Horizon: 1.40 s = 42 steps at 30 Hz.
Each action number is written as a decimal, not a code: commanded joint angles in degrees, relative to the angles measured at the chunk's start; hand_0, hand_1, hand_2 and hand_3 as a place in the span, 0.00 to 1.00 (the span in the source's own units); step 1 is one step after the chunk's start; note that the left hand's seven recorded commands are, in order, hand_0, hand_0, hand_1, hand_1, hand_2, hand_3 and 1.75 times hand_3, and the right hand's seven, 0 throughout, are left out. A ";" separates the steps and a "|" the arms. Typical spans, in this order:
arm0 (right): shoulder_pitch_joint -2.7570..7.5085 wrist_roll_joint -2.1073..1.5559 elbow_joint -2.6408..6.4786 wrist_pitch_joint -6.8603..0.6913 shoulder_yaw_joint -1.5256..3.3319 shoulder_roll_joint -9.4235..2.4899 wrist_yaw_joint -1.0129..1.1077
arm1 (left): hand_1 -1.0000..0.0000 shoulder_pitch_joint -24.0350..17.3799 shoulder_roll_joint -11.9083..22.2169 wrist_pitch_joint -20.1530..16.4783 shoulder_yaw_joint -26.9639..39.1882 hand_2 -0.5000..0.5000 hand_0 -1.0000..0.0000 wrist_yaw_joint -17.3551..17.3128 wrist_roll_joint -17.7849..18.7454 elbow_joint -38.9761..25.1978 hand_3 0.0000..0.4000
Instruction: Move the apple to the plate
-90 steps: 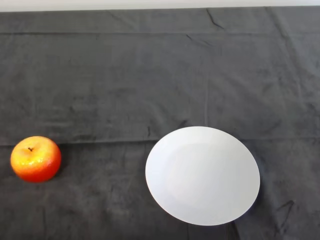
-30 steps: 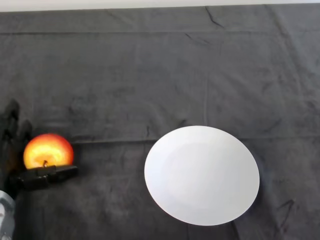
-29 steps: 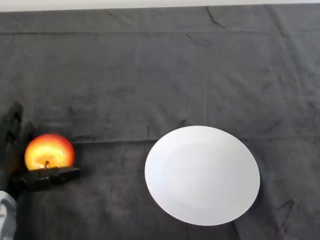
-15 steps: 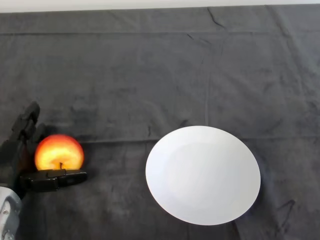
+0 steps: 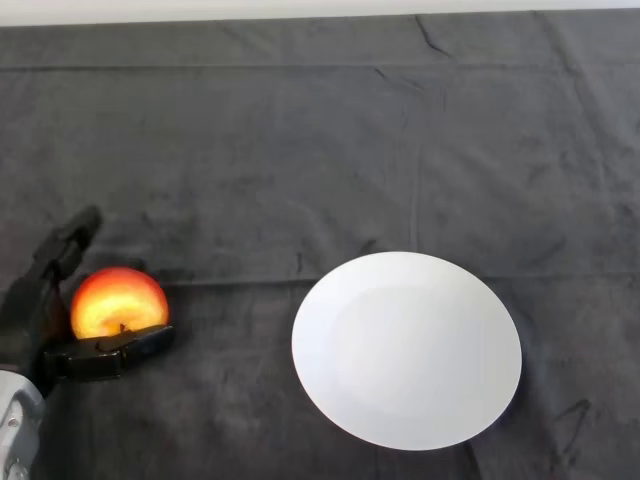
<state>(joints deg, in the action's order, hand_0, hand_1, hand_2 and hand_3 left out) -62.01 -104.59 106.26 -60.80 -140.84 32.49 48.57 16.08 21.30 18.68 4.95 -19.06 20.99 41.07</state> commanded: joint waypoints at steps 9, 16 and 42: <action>-0.06 0.00 0.76 -0.41 -0.31 1.20 0.21 | 0.03 -2.15 1.37 -1.09 -3.76 0.49 0.00 -0.22 -1.85 0.36 1.00; -0.06 0.00 0.75 -0.39 -0.31 1.20 0.19 | 0.01 -2.01 1.59 -2.63 -4.15 0.49 0.00 1.42 -1.86 -2.31 1.00; -0.06 0.00 0.68 -0.27 -0.31 1.20 0.08 | 0.00 -2.51 -3.20 -0.39 -12.33 0.50 0.00 20.22 -5.63 -22.19 1.00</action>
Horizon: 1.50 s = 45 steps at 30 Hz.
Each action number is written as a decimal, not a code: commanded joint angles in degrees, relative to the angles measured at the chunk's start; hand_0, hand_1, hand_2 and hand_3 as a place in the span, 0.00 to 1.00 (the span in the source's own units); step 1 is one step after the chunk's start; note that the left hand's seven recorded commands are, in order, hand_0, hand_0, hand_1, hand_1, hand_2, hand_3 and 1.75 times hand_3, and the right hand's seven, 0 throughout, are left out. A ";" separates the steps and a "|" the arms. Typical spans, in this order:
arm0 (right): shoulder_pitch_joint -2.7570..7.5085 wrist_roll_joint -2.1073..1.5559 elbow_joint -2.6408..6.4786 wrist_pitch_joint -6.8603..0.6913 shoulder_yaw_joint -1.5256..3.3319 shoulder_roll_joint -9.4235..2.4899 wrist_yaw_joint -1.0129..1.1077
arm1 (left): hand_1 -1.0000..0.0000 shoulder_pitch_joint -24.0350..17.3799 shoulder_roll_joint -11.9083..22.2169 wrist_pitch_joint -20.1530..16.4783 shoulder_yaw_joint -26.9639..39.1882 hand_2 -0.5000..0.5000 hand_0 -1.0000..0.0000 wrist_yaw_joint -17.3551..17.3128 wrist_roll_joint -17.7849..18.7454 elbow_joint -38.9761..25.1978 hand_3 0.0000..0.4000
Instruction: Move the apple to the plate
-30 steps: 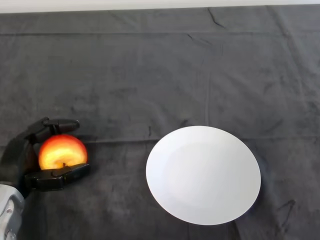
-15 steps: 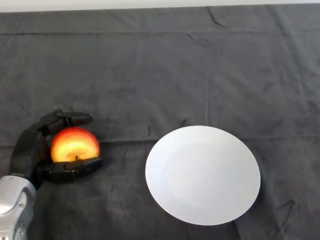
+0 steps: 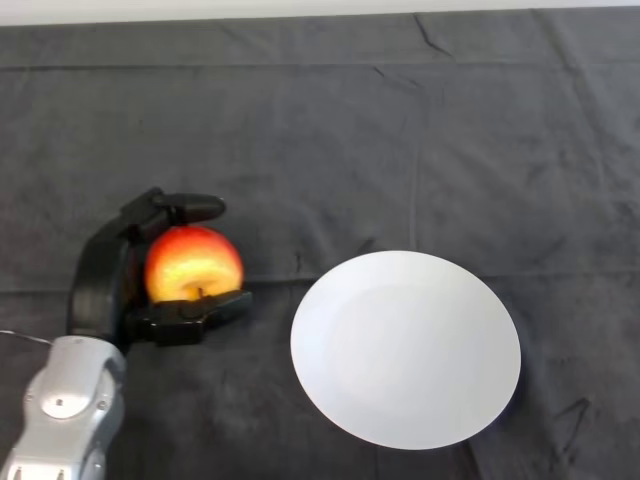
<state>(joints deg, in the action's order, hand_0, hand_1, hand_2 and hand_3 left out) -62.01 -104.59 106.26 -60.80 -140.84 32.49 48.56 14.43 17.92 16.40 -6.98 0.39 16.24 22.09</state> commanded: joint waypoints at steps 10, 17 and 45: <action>-0.06 0.00 0.67 -0.22 -0.32 1.20 0.05 | 0.00 0.92 -0.88 5.60 -8.92 0.50 0.00 8.79 -2.47 -5.27 1.00; -0.06 0.00 0.67 -0.20 -0.32 1.20 0.03 | 0.00 1.89 -1.63 9.13 -16.18 0.50 0.00 14.19 -4.12 -5.22 1.00; -0.06 -0.01 0.72 -0.20 -0.33 1.22 0.04 | 0.00 13.27 -3.61 21.91 -41.43 0.50 0.00 20.92 -0.76 13.21 1.00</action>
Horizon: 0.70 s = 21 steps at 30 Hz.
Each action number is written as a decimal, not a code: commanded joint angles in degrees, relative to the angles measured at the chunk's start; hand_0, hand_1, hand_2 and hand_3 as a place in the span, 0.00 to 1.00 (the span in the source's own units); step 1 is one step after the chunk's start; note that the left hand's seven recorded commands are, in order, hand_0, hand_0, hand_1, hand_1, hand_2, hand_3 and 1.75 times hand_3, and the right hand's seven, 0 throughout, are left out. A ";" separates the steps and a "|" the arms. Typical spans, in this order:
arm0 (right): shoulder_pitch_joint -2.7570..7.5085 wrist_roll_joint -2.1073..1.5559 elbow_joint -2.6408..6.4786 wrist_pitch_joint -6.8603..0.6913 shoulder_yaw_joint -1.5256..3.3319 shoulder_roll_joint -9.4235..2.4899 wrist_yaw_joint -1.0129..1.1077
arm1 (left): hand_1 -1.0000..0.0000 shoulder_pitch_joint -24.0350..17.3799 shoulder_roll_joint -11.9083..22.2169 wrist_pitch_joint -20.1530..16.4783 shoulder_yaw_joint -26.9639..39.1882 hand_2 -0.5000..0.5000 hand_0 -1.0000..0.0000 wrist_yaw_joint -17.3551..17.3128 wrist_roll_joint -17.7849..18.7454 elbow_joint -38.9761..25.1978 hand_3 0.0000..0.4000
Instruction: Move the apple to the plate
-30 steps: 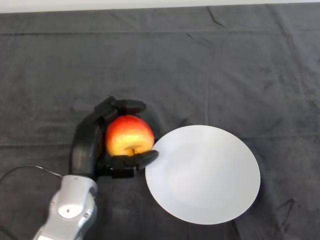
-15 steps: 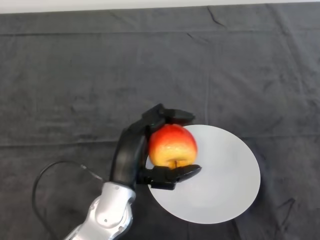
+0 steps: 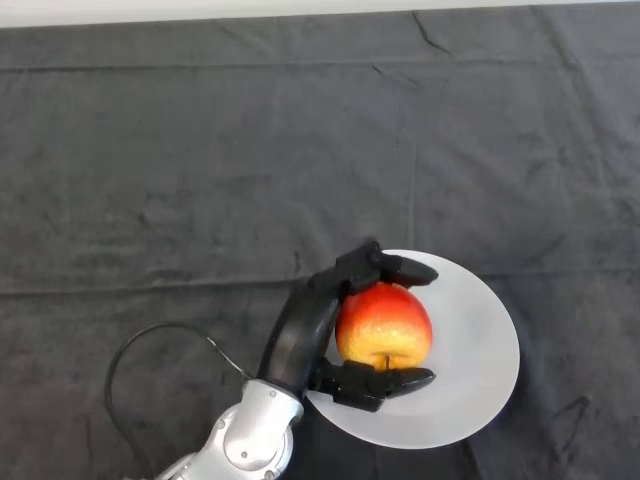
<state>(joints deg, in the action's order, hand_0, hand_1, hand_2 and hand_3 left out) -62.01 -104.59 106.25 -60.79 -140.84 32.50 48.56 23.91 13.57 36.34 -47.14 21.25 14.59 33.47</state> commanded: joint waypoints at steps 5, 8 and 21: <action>-0.06 -0.01 0.73 -0.22 -0.33 1.21 0.06 | 0.00 4.54 0.61 3.14 -3.23 0.50 0.00 0.29 1.61 3.80 1.00; -0.06 -0.01 0.74 -0.23 -0.33 1.21 0.07 | 0.02 5.09 0.52 3.60 -4.43 0.56 0.15 0.60 2.08 4.89 0.98; -0.05 -0.01 0.78 -0.29 -0.33 1.21 0.12 | 1.00 6.36 1.55 4.58 -5.73 0.50 1.00 0.33 4.23 6.60 0.00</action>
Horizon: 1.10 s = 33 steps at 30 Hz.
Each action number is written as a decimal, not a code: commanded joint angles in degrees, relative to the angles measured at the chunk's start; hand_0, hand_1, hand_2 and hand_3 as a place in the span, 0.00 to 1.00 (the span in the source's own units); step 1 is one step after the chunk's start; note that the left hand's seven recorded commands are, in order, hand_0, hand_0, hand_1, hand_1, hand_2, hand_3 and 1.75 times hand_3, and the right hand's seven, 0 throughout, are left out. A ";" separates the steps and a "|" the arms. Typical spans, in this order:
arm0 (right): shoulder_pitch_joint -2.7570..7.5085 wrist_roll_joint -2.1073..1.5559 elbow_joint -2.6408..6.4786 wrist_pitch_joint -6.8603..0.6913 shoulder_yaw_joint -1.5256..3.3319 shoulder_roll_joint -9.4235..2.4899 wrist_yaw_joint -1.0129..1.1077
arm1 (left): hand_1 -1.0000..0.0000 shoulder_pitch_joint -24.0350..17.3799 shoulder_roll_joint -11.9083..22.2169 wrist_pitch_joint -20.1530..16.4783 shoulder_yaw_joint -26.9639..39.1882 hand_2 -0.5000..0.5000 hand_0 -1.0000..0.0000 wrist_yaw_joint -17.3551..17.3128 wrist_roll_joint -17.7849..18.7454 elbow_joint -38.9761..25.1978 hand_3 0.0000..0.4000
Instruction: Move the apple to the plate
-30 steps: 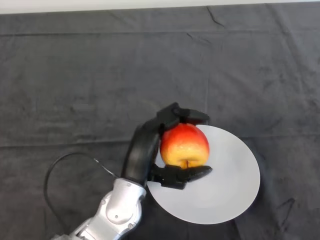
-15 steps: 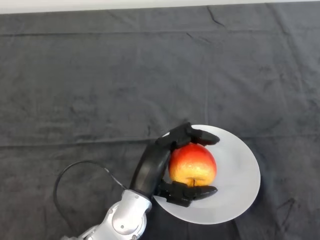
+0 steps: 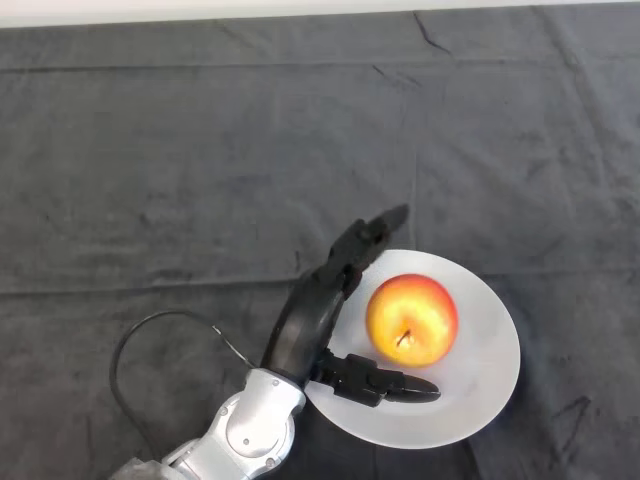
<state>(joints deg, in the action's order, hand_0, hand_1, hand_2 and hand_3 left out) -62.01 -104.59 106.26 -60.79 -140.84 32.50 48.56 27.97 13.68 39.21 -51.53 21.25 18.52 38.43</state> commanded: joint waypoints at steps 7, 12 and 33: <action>-0.05 -0.01 0.79 -0.32 -0.33 1.22 0.14 | 1.00 2.46 1.54 2.09 -1.56 0.50 1.00 1.03 0.60 1.99 0.00; -0.05 -0.01 0.80 -0.34 -0.33 1.22 0.16 | 1.00 2.59 1.84 2.25 -1.44 0.50 1.00 1.11 1.04 1.97 0.00; -0.05 0.00 0.82 -0.41 -0.33 1.21 0.21 | 1.00 -0.11 9.31 3.98 7.11 0.50 1.00 -3.52 6.40 -2.22 0.00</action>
<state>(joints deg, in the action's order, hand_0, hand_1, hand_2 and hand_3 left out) -62.01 -104.59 106.26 -60.79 -140.84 32.50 48.56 27.95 20.88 41.80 -45.33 17.83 24.37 38.06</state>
